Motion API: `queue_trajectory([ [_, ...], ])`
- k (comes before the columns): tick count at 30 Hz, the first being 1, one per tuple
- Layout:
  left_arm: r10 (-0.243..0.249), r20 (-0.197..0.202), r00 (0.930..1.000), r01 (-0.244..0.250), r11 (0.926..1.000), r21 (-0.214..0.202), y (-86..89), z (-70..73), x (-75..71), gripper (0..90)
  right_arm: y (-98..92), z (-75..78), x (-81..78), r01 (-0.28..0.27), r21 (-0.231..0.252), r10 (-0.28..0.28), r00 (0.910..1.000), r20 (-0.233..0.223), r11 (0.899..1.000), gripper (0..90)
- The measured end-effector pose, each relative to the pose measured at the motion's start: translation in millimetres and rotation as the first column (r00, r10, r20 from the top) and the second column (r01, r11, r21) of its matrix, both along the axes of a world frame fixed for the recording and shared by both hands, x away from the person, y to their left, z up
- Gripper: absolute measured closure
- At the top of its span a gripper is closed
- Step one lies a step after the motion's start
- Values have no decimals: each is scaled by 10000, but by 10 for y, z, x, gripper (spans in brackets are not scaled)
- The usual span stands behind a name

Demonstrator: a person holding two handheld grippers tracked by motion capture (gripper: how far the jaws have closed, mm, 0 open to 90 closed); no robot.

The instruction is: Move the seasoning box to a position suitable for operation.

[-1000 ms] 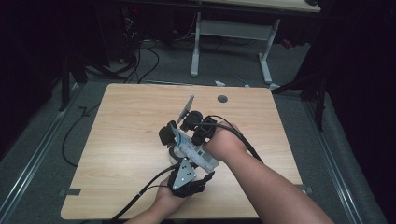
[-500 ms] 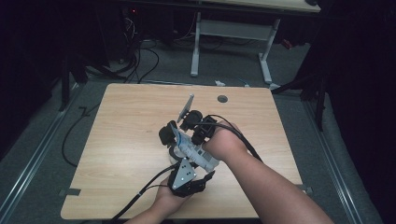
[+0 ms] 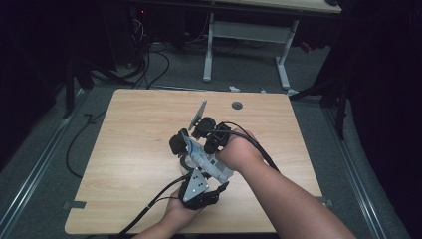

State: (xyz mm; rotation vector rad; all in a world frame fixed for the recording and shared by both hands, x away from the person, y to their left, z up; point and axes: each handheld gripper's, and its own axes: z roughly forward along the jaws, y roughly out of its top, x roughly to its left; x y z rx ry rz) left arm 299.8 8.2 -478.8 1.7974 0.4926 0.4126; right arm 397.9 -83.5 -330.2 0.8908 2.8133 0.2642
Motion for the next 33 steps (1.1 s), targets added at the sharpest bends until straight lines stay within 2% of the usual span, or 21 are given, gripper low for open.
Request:
queue_trajectory([
  [33, -19, -13, 10000, 19, 9999, -105, -36, 11, 23, 499, -26, -5, 20, 129, 0, -129, 9999, -6, 9999, 899],
])
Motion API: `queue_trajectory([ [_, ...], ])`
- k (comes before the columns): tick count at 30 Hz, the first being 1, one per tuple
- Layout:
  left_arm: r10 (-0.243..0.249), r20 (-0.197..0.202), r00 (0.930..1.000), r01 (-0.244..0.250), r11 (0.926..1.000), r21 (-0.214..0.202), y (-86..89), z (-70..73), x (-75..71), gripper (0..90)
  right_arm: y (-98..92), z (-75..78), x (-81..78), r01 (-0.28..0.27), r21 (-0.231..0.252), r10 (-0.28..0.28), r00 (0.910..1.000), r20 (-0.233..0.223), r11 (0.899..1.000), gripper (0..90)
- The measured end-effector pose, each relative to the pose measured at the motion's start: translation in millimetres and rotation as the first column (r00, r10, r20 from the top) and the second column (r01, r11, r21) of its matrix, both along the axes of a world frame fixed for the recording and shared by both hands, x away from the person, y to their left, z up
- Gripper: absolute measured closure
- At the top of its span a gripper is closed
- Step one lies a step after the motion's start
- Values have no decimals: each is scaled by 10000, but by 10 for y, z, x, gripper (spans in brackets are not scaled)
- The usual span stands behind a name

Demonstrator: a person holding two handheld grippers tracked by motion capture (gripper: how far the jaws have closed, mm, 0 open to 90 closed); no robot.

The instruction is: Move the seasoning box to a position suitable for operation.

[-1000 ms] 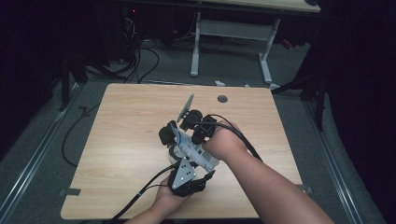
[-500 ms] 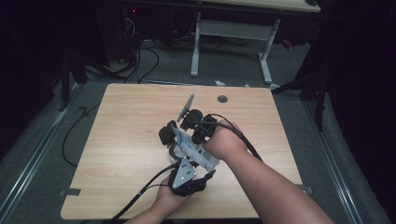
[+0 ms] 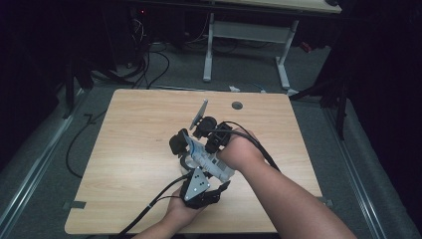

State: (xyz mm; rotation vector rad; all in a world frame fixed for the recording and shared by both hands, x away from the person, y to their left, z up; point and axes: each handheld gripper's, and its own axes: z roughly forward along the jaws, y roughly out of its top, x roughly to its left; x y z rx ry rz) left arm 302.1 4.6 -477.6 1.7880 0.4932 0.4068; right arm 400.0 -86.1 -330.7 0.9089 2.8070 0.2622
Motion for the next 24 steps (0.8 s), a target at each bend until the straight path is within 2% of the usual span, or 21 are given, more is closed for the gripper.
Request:
queue_trajectory([
  [24, 41, 8, 10000, -41, 9999, -92, 4, 39, 0, 498, 20, 28, 4, -17, -28, 17, 10000, 96, 10000, 899],
])
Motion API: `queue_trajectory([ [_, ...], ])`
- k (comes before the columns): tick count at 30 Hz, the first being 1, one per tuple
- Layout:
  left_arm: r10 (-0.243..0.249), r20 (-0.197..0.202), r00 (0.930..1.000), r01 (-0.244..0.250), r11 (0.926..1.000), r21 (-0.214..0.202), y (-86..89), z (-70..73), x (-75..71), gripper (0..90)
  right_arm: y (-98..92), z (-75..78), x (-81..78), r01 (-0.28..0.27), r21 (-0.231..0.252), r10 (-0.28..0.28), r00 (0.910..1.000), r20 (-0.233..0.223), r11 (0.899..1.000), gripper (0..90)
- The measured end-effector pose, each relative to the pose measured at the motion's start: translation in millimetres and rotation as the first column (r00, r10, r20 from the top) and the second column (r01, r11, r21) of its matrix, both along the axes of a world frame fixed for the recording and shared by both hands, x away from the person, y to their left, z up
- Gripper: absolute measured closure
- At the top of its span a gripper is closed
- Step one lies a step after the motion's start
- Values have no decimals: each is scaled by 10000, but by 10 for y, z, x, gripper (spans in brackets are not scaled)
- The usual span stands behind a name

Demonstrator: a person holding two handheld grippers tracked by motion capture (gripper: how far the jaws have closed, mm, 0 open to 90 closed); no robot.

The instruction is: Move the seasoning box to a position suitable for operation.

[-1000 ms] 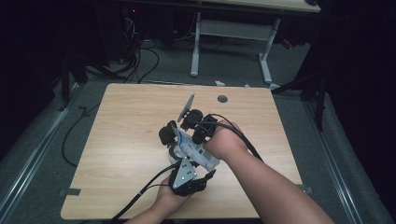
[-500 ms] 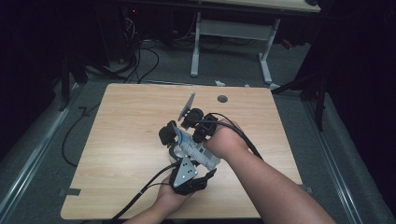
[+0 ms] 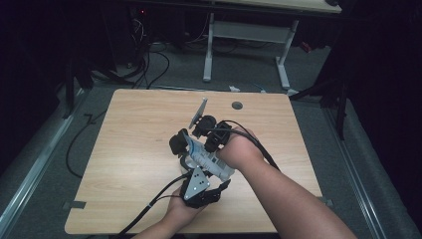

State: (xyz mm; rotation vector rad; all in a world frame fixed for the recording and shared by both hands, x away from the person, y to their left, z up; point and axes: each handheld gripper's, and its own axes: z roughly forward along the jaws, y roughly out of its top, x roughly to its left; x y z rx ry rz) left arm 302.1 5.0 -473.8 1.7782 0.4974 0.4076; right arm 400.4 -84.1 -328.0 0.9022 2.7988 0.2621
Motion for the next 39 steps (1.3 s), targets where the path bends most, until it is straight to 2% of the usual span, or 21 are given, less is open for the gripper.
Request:
queue_trajectory([
  [39, 32, 97, 9999, -31, 9999, -118, 12, 27, 6, 502, 26, -4, 15, -60, -28, 60, 10000, 32, 10000, 899],
])
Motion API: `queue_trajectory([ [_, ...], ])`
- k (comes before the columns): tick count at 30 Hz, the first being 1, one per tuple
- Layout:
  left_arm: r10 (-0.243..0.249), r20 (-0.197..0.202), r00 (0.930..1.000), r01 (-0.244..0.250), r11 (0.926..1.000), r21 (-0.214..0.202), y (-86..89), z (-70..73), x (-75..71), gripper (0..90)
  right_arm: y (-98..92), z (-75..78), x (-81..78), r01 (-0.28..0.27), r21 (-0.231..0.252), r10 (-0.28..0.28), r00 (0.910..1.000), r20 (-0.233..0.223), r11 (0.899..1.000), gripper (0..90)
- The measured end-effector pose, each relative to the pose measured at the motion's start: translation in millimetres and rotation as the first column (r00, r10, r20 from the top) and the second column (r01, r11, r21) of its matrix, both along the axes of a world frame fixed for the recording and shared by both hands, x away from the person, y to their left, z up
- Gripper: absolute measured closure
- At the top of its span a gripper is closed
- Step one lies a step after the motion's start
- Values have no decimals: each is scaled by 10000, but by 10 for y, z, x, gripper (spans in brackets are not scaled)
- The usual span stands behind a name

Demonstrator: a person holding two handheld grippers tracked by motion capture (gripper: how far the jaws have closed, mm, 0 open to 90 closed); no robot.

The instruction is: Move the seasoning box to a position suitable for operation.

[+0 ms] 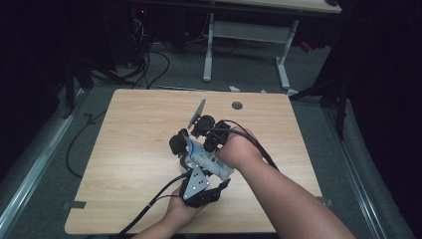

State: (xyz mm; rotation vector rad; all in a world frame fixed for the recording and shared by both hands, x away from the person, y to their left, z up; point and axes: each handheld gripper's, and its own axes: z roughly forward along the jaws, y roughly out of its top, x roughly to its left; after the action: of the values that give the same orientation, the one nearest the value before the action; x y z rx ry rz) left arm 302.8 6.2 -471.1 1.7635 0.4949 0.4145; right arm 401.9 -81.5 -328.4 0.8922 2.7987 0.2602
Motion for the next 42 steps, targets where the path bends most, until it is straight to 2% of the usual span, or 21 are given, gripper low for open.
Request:
queue_trajectory([
  [42, -40, 88, 10000, 42, 9999, -158, 21, 36, -8, 506, 33, -8, 13, -66, -29, 66, 10000, 72, 10000, 899],
])
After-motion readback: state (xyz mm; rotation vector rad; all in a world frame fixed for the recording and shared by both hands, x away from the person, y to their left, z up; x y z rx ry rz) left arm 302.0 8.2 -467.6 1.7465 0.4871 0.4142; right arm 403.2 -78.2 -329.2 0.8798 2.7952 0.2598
